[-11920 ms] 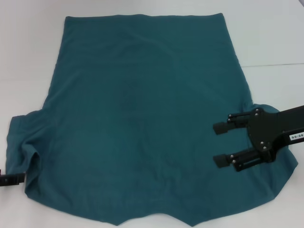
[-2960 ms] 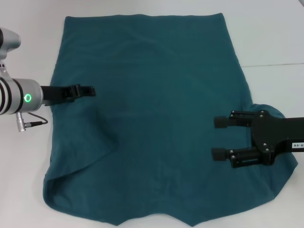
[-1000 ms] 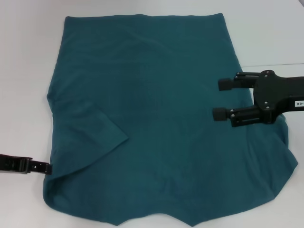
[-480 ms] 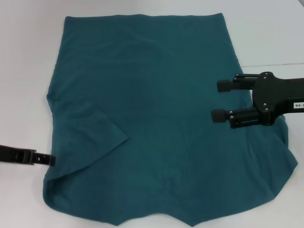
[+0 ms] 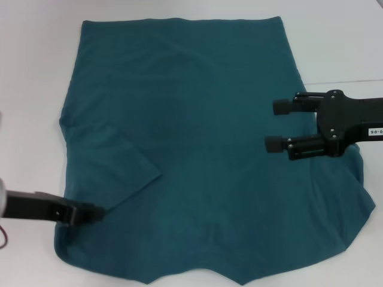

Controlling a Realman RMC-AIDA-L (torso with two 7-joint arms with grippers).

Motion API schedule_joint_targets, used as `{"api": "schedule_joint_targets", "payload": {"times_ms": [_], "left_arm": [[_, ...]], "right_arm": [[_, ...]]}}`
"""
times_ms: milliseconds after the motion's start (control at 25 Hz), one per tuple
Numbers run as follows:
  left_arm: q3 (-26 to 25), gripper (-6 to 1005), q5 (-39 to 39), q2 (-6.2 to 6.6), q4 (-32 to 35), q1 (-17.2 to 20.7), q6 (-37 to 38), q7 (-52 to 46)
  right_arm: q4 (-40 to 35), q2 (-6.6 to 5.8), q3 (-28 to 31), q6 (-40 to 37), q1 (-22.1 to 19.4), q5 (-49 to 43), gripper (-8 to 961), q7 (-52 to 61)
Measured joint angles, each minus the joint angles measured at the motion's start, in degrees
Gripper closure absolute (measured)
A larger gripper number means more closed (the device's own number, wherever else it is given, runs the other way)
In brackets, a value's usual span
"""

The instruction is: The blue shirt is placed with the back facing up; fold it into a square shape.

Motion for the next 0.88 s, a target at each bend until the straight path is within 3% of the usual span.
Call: {"api": "schedule_joint_targets", "payload": {"times_ms": [200,520,880], "left_arm": [[3.10,758,0.18,0.01,-3.19,-0.18,-2.38,0.50],[3.22,984,0.70,0.11,-5.50,-0.18,-6.28,0.21],[2.98,999,1.65,0.32,-7.57,0.13,-9.28,-0.14]], "right_arm": [[0.12,0.08,-0.01,0.15,0.34,0.02,39,-0.05],[0.27,0.18,-0.18,0.30,0.43,-0.01,39,-0.13],[0.27,0.18,-0.36,0.31,0.40,0.01,39,-0.10]]}}
